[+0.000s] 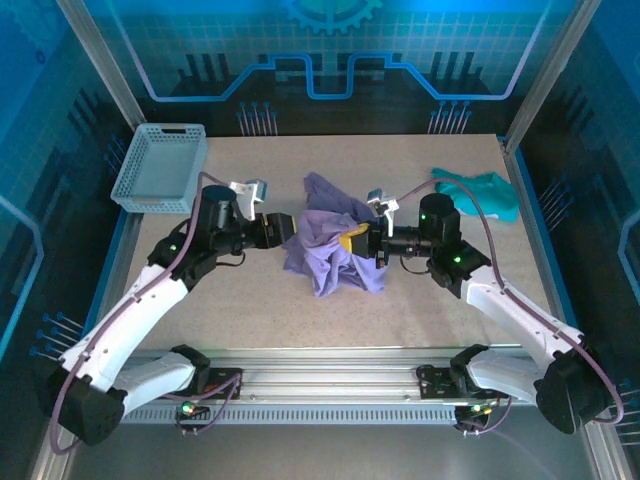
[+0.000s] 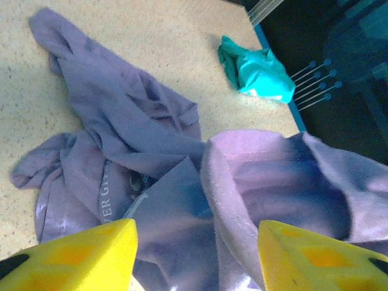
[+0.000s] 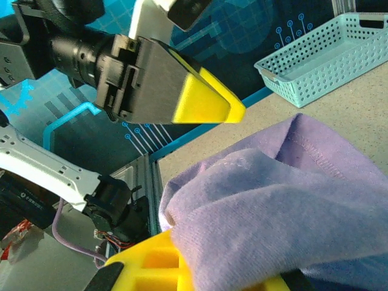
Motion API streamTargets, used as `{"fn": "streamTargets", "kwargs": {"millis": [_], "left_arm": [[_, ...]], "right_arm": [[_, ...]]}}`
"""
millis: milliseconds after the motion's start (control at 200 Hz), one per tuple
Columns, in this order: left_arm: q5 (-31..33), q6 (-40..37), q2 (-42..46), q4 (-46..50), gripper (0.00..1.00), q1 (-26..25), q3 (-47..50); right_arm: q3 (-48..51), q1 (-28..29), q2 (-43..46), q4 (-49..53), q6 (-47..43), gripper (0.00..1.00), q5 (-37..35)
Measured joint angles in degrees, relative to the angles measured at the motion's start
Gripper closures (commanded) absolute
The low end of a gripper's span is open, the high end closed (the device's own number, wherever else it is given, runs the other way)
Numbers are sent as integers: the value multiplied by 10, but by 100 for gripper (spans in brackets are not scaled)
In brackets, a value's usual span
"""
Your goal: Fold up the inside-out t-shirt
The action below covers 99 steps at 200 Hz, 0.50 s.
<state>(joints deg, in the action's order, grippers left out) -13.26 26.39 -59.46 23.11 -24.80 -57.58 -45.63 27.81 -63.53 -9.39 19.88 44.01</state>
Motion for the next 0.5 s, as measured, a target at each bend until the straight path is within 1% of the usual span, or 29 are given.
{"fn": "streamTargets", "kwargs": {"millis": [90, 185, 315, 495], "left_arm": [[-10, -9, 36, -25, 42, -14, 8], [-63, -9, 46, -60, 43, -27, 7], [-146, -5, -9, -90, 39, -31, -9], [-208, 12, -67, -97, 36, -31, -12]], "right_arm": [[0, 0, 0, 5, -6, 100, 0], [0, 3, 0, 12, -12, 100, 0], [0, 4, 0, 22, -20, 100, -1], [0, 4, 0, 29, -25, 100, -2]]}}
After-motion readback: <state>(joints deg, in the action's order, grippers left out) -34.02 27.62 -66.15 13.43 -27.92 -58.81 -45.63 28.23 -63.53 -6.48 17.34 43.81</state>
